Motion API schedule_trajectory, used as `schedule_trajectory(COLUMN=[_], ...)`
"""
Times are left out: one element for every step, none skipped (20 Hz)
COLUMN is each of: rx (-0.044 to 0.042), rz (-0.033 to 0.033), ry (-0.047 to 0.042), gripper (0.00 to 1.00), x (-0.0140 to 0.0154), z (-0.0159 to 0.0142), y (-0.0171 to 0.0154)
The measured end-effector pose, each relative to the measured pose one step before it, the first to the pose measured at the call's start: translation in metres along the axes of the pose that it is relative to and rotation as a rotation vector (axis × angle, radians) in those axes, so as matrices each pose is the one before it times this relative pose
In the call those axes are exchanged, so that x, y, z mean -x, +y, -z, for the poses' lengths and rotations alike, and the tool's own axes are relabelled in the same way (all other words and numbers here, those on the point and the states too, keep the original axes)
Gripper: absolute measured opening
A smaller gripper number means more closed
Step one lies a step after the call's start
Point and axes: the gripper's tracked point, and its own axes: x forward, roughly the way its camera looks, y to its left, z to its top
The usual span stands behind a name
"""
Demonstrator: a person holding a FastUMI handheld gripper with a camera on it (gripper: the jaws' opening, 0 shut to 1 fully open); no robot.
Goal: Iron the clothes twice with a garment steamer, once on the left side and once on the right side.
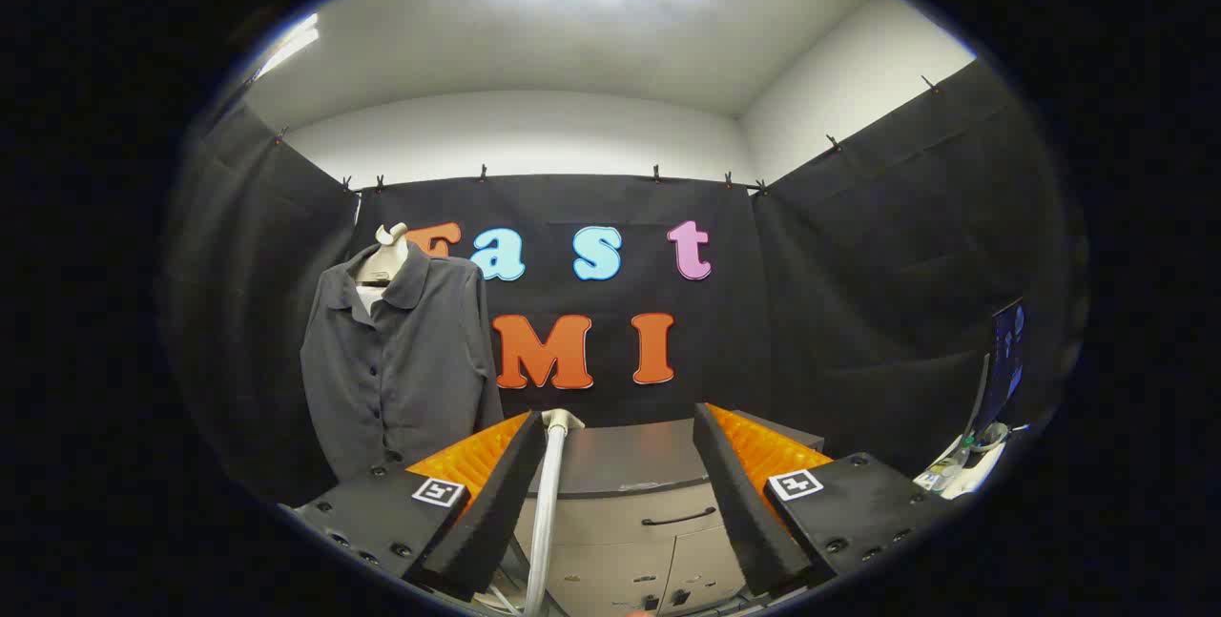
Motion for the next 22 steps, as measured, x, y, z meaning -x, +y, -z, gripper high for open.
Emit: schedule_trajectory(rx=[-0.00915, -0.01060, -0.00395, 0.00468, 0.01224, 0.01235, 0.01237, 0.00832, 0.00224, -0.00062, -0.00145, -0.00152, -0.00300, -0.00651, -0.01083, -0.01476, -0.01876, -0.03078, -0.03964, -0.03581, -0.02303, -0.01245], rz=[-0.00595, -0.00591, -0.00025, 0.00617, 0.01262, 0.01107, 0.01154, 0.00761, 0.00325, -0.00225, -0.00207, -0.00258, -0.00027, 0.00219, 0.00020, 0.00032, -0.00059, 0.00169, 0.00435, 0.00495, 0.00281, 0.00614], ry=[0.00056, 0.00645, 0.01144, 0.00869, 0.00463, 0.00250, 0.00059, 0.00185, 0.00201, 0.00166, -0.00101, -0.00481, -0.00519, -0.00410, -0.00380, -0.00280, -0.00312, -0.00737, -0.00430, -0.00933, -0.00954, -0.00237], gripper=[0.99, 0.99, 0.99, 0.99, 0.99, 0.99, 0.99, 0.99, 0.99, 0.99, 0.99, 0.99, 0.99, 0.99, 0.99, 0.99, 0.99, 0.99, 0.99, 0.99, 0.99, 0.99], x=[0.00190, 0.00105, 0.00106, 0.00019, 0.00157, 0.00117, 0.00025, 0.00050, -0.00012, 0.00094, -0.00053, 0.00004, -0.00024, 0.00054, 0.00068, -0.00078, -0.00006, -0.00150, -0.00054, -0.00051, -0.00066, -0.00257], z=[-0.00063, -0.00011, 0.00050, -0.00099, -0.00170, -0.00243, -0.00225, -0.00203, -0.00193, -0.00269, -0.00274, -0.00218, -0.00123, -0.00112, -0.00009, -0.00199, -0.00167, -0.00290, -0.00282, -0.00290, -0.00247, -0.00088], y=[0.00272, 0.00235, 0.00026, -0.00300, -0.00413, -0.00282, -0.00241, -0.00041, 0.00087, 0.00345, 0.00261, 0.00244, 0.00181, 0.00046, 0.00085, 0.00053, 0.00038, 0.00044, -0.00058, -0.00160, -0.00183, -0.00369])
